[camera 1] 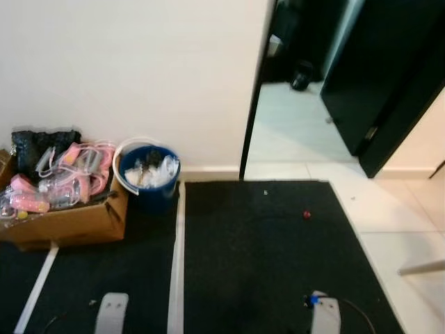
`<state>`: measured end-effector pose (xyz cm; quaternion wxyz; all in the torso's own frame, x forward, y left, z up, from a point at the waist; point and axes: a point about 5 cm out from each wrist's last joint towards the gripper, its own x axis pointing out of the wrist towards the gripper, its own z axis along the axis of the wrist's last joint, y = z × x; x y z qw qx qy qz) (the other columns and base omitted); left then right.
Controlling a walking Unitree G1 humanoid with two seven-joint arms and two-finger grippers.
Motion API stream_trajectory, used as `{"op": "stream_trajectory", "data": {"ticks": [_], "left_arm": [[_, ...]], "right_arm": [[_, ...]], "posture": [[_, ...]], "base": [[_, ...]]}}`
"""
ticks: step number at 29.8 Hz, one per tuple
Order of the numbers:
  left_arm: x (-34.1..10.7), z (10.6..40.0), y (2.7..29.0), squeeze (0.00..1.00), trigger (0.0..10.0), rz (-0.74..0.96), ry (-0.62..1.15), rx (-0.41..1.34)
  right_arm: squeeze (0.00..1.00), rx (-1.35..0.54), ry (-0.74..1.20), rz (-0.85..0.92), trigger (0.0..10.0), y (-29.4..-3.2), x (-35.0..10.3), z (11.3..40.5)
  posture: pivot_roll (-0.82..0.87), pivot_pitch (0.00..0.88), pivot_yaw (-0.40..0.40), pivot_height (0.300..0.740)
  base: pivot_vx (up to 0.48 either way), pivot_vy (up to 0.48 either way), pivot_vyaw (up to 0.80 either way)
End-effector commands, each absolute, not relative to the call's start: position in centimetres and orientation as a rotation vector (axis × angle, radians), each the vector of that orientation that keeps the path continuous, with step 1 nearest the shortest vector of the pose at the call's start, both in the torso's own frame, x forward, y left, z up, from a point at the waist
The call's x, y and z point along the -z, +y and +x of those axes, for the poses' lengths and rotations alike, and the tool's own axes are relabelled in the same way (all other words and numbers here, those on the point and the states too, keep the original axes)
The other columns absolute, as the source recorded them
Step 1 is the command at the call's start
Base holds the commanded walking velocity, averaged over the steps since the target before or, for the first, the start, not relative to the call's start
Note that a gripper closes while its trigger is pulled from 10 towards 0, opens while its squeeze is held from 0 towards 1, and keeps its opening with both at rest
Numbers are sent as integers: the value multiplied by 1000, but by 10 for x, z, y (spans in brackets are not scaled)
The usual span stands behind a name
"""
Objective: Picking trash to rubbish bin
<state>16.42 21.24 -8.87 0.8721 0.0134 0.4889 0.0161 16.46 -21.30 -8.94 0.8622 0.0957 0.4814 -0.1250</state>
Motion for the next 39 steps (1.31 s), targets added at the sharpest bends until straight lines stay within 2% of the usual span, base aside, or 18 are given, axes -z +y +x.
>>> {"op": "stream_trajectory", "data": {"ticks": [1,39], "left_arm": [[93,155,213,0,10000,19,1052,-36],[92,156,211,0,10000,16,1047,-32]], "right_arm": [[0,264,1018,209,10000,-212,91,163],[0,273,1018,190,10000,-216,90,162]], "posture": [[14,58,29,740],[3,60,29,740]], "base": [[0,0,-781],[0,0,-782]]}}
